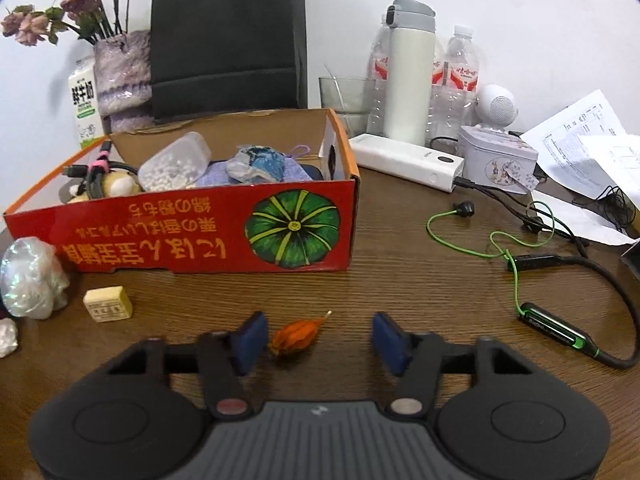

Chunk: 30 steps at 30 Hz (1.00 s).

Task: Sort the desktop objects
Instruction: 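Grasp the red rose with the left gripper while the right grasps the orange dried flower, then carry rose and orange flower into the box and open both grippers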

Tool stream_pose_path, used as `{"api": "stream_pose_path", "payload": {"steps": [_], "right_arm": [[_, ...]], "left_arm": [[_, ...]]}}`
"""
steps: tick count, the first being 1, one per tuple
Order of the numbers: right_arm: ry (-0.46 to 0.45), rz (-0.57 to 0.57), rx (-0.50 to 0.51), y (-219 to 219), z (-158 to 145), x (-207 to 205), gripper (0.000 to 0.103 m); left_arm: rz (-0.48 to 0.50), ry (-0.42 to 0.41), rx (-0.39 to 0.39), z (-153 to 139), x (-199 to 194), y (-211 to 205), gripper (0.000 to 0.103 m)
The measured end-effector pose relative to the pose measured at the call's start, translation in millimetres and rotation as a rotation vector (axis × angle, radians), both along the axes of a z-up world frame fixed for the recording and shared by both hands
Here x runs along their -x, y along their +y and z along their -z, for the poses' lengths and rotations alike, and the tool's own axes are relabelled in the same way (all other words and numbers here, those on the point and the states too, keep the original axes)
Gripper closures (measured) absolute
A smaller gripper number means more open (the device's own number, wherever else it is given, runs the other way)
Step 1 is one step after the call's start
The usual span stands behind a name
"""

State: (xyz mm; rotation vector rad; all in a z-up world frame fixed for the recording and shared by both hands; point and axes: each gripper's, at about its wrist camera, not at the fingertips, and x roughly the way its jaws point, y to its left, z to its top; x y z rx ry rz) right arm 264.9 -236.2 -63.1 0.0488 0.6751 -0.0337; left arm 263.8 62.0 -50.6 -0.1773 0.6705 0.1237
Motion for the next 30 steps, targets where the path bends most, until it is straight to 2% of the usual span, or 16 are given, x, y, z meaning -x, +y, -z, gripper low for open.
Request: {"api": "stream_pose_path", "payload": {"steps": [2,4,11,17,24,27,30], "right_arm": [[-0.008,-0.009,-0.006,0.6,-0.3,4.6,0.078],[-0.013,-0.024,-0.016,1.0,-0.1,7.7,0.089],[-0.036,-0.034,-0.029,1.9,0.6,20.4,0.09],[-0.074,-0.023,-0.015,2.0,-5.0,30.2,0.09],[-0.16,-0.049,-0.031,4.3,-28.0,37.5,0.091],[-0.185,-0.096,-0.048,19.6,-44.5,30.5,0.09],[-0.251,-0.132,-0.054,38.3,-68.0,23.2,0.091]], "left_arm": [[0.006,-0.006,0.012,0.0,1.4,0.1,0.061],[0.011,-0.011,0.022,0.2,2.1,0.7,0.063],[0.023,-0.032,0.062,0.0,8.8,3.6,0.064],[0.027,-0.087,0.04,-10.0,17.8,-0.2,0.064],[0.061,-0.199,0.069,-51.0,26.4,-6.9,0.064],[0.103,-0.252,0.069,-72.8,20.5,-22.7,0.064],[0.119,-0.298,0.069,-91.0,8.6,-38.8,0.064]]}}
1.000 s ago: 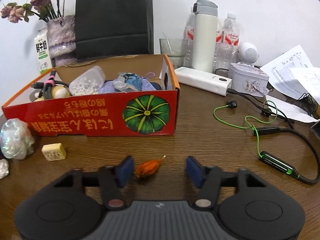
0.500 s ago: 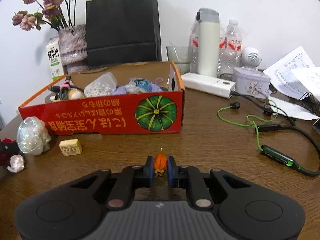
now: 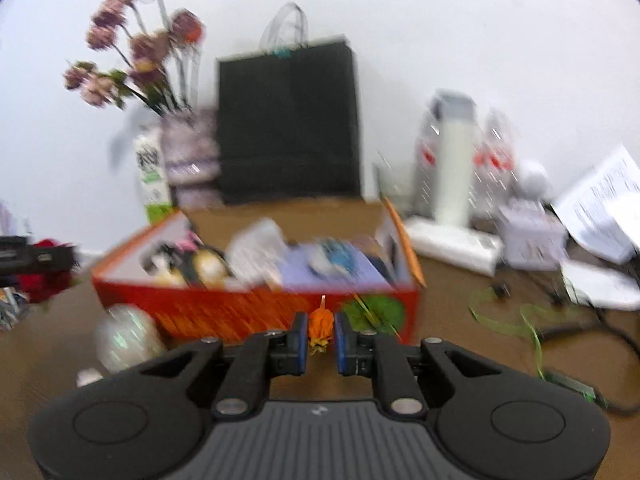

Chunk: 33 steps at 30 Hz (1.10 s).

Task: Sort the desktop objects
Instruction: 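Carry rose and orange flower into the box and open both grippers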

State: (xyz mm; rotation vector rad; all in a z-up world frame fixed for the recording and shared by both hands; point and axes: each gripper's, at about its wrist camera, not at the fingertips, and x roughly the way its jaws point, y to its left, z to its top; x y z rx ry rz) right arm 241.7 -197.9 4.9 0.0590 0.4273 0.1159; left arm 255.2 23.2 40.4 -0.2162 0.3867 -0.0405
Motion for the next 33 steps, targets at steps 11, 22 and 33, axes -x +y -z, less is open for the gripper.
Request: {"api": "stream_pose_path", "payload": {"steps": [11,22,33], "right_arm": [[-0.028,-0.059,-0.038,36.9,-27.9,-60.7,0.091],[0.148,-0.13,-0.074,40.2,16.3,-112.4,0.09],[0.127,-0.076,-0.093,27.6,9.9,-107.3,0.029]], "left_arm": [[-0.007,0.02,-0.048,5.8,-59.3,-20.7,0.064],[-0.024,0.143,-0.109,36.9,-94.5,-18.0,0.062],[-0.096,0.164,-0.115,34.0,-92.9,-11.1,0.0]]}}
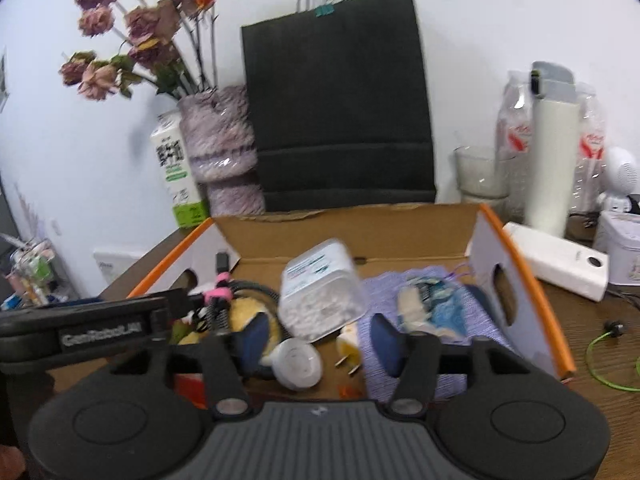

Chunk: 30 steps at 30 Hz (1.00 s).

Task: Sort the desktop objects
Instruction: 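Carry rose and orange flower into the box and open both grippers, then withdraw both grippers toward the white tissue and white bottle cap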

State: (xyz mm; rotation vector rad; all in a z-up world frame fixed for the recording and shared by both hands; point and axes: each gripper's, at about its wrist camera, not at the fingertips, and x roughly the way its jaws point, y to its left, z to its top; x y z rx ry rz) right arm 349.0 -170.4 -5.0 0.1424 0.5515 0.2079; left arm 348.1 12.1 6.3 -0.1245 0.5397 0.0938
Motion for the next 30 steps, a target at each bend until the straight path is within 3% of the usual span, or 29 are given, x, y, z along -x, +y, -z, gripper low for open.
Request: {"api": "stream_pose_path", "payload": {"steps": [1,2,5,11,17,30], "right_arm": [[-0.006,0.005,-0.008,-3.2,-2.3,1.6,0.011],[-0.022,0.011,-0.012,-5.5,-5.0,5.2,0.004],[-0.05,0.009,-0.003,-8.1,-15.1,14.5,0.0],[-0.091,-0.01,0.01,-15.1,-29.3,53.6,0.0],[-0.065,-0.019,0.058,-20.9,-18.1,101.3,0.0],[0.076,-0.082,0.179,5.7,35.7,162.2,0.0]], "left_arm": [[0.01,-0.001,0.024,-1.8,1.7,2.4,0.0],[0.019,-0.003,0.044,-3.7,3.3,3.2,0.0],[0.035,-0.012,0.077,-9.7,14.2,4.3,0.0],[0.11,-0.039,0.163,-12.3,53.0,14.2,0.0],[0.126,-0.059,0.121,-9.0,100.6,22.6,0.0],[0.144,0.084,0.048,36.1,146.5,38.7,0.0]]}}
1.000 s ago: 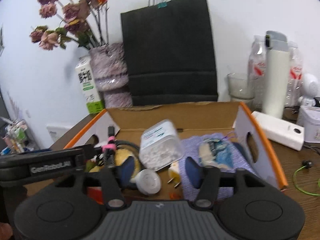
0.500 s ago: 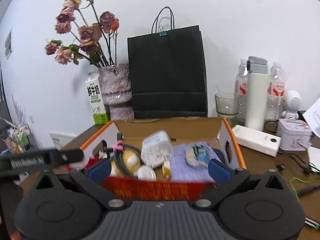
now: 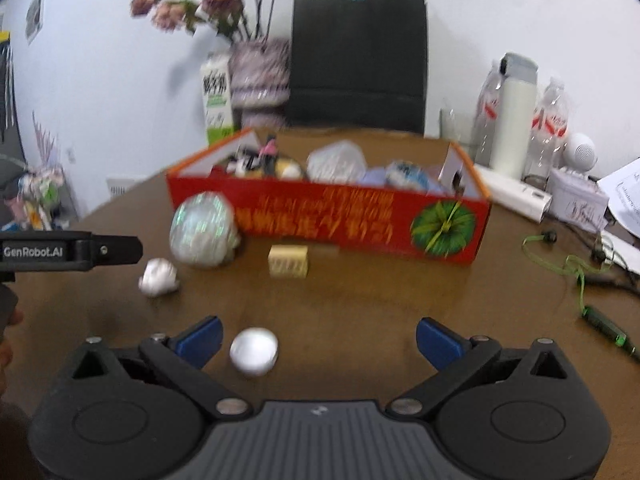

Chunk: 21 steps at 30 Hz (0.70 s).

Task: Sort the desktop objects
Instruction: 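Withdraw both grippers toward the white tissue and white bottle cap, then grasp the white tissue with the left gripper while the right grasps the white cap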

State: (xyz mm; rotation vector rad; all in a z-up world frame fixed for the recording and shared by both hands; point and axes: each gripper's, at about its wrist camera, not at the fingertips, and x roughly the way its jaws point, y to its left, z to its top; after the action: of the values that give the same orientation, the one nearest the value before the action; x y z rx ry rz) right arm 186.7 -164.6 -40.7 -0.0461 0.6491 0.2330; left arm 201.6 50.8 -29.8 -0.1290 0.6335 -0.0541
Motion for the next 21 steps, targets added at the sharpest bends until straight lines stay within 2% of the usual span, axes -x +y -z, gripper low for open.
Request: {"api": "stream_pose_path", "payload": {"steps": [6,12,14,16,18,21], "right_arm": [[0.04,0.004,-0.002,8.9,8.5,-1.6,0.0],[0.044,0.017,0.001,15.6,13.1,-7.4,0.002],[0.045,0.027,-0.001,17.8,14.4,-9.8,0.013],[0.047,0.034,0.0,18.8,16.6,-13.0,0.015],[0.039,0.037,0.014,21.8,18.3,-14.6,0.022],[0.026,0.011,0.007,25.8,17.1,-13.6,0.036]], "left_arm": [[0.037,-0.003,-0.037,2.4,5.2,-5.6,0.0],[0.037,0.018,-0.075,9.4,-9.0,-12.6,0.0],[0.034,0.019,-0.076,14.0,-12.0,-13.5,0.002],[0.031,0.03,-0.072,18.2,-17.7,-14.9,0.007],[0.034,0.043,-0.07,22.1,-24.3,-17.9,0.012],[0.038,0.037,-0.11,26.2,-27.8,-25.6,0.027]]}}
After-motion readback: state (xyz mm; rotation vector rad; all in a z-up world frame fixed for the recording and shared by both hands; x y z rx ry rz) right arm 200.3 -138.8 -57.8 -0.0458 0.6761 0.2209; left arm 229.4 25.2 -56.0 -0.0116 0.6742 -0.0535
